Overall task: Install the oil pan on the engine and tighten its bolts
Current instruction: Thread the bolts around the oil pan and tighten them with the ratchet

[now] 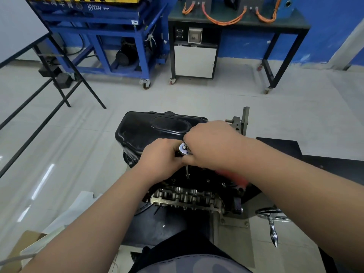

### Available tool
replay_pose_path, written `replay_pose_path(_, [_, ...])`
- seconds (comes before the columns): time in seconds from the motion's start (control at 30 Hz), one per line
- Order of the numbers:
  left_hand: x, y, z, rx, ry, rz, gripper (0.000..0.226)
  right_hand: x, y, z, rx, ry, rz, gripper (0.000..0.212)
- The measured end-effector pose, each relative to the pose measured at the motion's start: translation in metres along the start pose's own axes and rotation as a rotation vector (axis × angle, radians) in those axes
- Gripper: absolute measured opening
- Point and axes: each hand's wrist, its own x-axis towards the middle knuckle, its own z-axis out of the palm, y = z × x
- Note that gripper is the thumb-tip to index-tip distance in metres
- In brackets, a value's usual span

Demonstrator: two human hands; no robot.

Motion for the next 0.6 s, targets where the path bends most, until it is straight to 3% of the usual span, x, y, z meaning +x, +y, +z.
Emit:
replay_pose_path(0.1, [0.0005, 0.0008, -0.0010, -0.055, -0.004, -0.002, 0.023, 0.0046, 0.0080, -0.0014, -0.028, -0.014, -0.094, 0.017])
replay_pose_path(0.17, [0.0011, 0.0031, 0.0009, -0.017, 0.026, -0.024, 0.024, 0.0034, 0.0095, -0.0044, -0.041, -0.022, -0.078, 0.020])
replay_pose_path(0.3, [0.0003, 0.0053, 0.0040, 0.096, 0.030, -0.030, 0.015, -0.0026, 0.0013, -0.0055, -0.030, -0.008, 0.070, 0.049])
replay_pose_path(0.37, [0.0003, 0.0031, 0.0014, 0.045, 0.004, -0.016, 0.015, -0.0027, 0.0000, -0.0042, -0.007, -0.013, 0.061, 0.044])
replay_pose_path(0.47, [0.0013, 0.0013, -0.0033, -0.025, -0.041, -0.004, 0.025, 0.0026, 0.0054, -0.0063, -0.035, -0.029, -0.073, 0.016])
replay_pose_path(0.53, [0.0014, 0.0023, -0.0032, -0.006, -0.032, -0.015, 0.026, 0.0034, 0.0069, -0.0082, -0.060, -0.037, -0.094, 0.016])
replay_pose_path(0.6, [0.0006, 0.0036, -0.0007, 0.029, 0.012, -0.022, 0.020, 0.0014, 0.0031, -0.0077, -0.066, -0.024, -0.030, 0.031])
